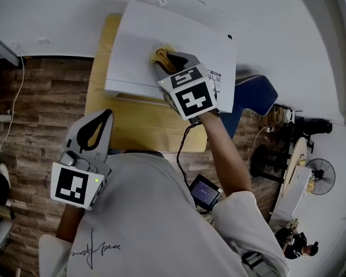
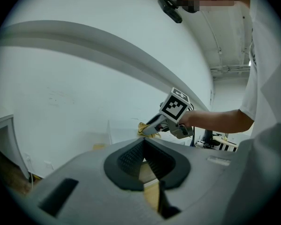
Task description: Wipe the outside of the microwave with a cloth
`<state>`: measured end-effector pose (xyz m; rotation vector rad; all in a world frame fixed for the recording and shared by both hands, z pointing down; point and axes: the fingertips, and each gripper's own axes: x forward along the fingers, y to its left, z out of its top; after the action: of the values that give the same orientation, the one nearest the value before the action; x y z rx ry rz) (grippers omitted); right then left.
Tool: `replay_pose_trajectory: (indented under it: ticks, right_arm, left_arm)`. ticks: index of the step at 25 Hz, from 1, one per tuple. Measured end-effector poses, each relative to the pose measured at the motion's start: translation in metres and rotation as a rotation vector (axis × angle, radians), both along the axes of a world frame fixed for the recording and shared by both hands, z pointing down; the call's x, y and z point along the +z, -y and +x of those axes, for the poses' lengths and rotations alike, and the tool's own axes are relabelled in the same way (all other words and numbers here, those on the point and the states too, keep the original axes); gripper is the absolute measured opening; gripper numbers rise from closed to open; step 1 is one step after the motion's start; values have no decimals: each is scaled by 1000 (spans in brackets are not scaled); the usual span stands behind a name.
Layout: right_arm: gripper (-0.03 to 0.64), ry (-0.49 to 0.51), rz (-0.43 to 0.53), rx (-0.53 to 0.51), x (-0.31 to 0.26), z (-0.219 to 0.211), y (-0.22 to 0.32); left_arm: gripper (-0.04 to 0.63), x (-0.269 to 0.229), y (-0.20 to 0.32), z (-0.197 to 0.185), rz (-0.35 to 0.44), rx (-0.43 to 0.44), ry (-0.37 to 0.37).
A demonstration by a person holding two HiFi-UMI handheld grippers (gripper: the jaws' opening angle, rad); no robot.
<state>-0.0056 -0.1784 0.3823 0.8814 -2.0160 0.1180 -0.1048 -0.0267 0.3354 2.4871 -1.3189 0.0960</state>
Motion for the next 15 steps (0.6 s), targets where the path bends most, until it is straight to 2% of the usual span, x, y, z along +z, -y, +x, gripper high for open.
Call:
replay_pose_trajectory:
  ticks: [6,10,15]
  right_arm:
    - [123,93,-39,-88,-2,-59,-5]
    - [121,236,-137,-159,-9,-97,-15]
    - [117,399,-195,-182,-30,-102,-27]
  left_arm:
    - [-6,-4,-7,-15,-2,-32,-13]
    - [-6,-11,-9,-19,3,-44,-22]
    - [-6,-5,-5,-21,1,-55,-24]
